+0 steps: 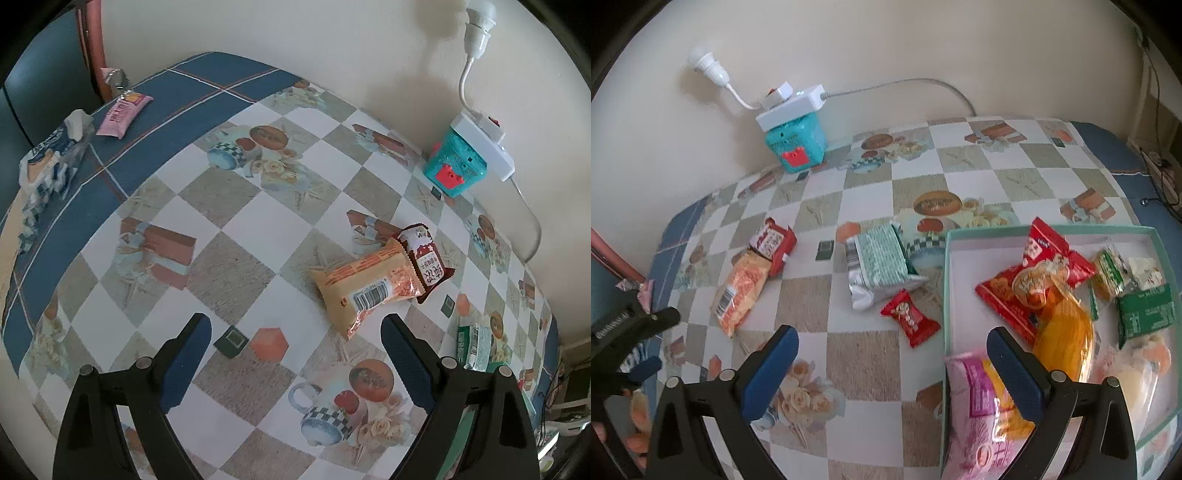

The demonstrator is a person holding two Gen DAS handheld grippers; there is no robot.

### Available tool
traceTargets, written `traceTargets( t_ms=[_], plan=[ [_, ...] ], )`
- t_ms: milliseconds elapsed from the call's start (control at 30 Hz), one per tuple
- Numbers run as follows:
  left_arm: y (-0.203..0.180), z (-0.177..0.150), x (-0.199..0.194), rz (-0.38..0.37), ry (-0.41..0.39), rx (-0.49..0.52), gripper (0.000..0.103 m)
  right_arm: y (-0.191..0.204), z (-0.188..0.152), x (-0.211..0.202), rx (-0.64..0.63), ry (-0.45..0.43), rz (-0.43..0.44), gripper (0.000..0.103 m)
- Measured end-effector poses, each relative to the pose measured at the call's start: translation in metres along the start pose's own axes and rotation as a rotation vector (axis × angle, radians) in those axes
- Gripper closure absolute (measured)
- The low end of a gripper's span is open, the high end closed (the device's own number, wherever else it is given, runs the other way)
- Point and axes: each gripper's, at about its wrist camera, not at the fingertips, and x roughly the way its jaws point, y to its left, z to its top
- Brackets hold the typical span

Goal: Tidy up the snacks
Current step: 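Move both open tools back over the remaining packs on the tablecloth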

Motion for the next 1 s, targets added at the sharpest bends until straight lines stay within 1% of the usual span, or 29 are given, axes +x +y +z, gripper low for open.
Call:
traceTargets(
  t_ms=[67, 200, 300, 400, 467, 533, 600, 667, 700, 767, 800, 833, 900, 933, 1000],
  plan=[
    [-0.001, 0.002, 0.005, -0.017, 0.001, 0.001, 0.01, 0.0, 0.004, 0.001, -0.003, -0.003, 0.014, 0.0],
    [-0.004, 0.004, 0.015, -0.075, 0.022, 0.001, 0.01, 0.001, 0.014, 0.007, -0.012, 0.012, 0.037, 0.0],
    [-0.005, 0.006, 0.019, -0.078, 0.02, 0.01, 0.01, 0.006, 0.025, 0.009, -0.045, 0.01, 0.024, 0.0],
    [-0.007, 0.009, 0.025, -0.082, 0.013, 0.04, 0.01, 0.011, 0.036, 0.008, -0.091, 0.008, 0.007, 0.0],
    [-0.007, 0.011, 0.028, -0.076, 0.023, 0.06, 0.01, 0.016, 0.043, 0.01, -0.13, 0.009, -0.019, 0.0],
    [-0.01, 0.012, 0.028, -0.071, 0.017, 0.111, 0.01, 0.022, 0.05, 0.013, -0.173, 0.017, -0.035, 0.0],
    [-0.013, 0.013, 0.027, -0.073, -0.009, 0.173, 0.01, 0.025, 0.054, 0.017, -0.196, 0.033, -0.033, 0.0],
    [-0.013, 0.018, 0.031, -0.045, -0.014, 0.188, 0.01, 0.027, 0.058, 0.022, -0.206, 0.047, -0.033, 0.0],
    [-0.014, 0.021, 0.032, -0.055, -0.011, 0.188, 0.01, 0.028, 0.06, 0.025, -0.207, 0.055, -0.033, 0.0],
    [-0.021, 0.027, 0.036, -0.122, 0.014, 0.222, 0.01, 0.03, 0.062, 0.033, -0.212, 0.083, -0.037, 0.001],
    [-0.028, 0.029, 0.036, -0.14, 0.018, 0.264, 0.01, 0.031, 0.063, 0.036, -0.222, 0.095, -0.041, 0.001],
    [-0.034, 0.03, 0.037, -0.139, 0.012, 0.3, 0.01, 0.033, 0.063, 0.042, -0.239, 0.11, -0.049, 0.003],
    [-0.05, 0.032, 0.039, -0.113, -0.007, 0.398, 0.01, 0.035, 0.063, 0.049, -0.257, 0.126, -0.065, 0.007],
    [-0.056, 0.032, 0.04, -0.105, -0.009, 0.431, 0.01, 0.037, 0.063, 0.055, -0.264, 0.14, -0.072, 0.01],
    [-0.065, 0.032, 0.045, -0.092, -0.007, 0.484, 0.01, 0.039, 0.063, 0.062, -0.275, 0.16, -0.071, 0.012]
  ],
)
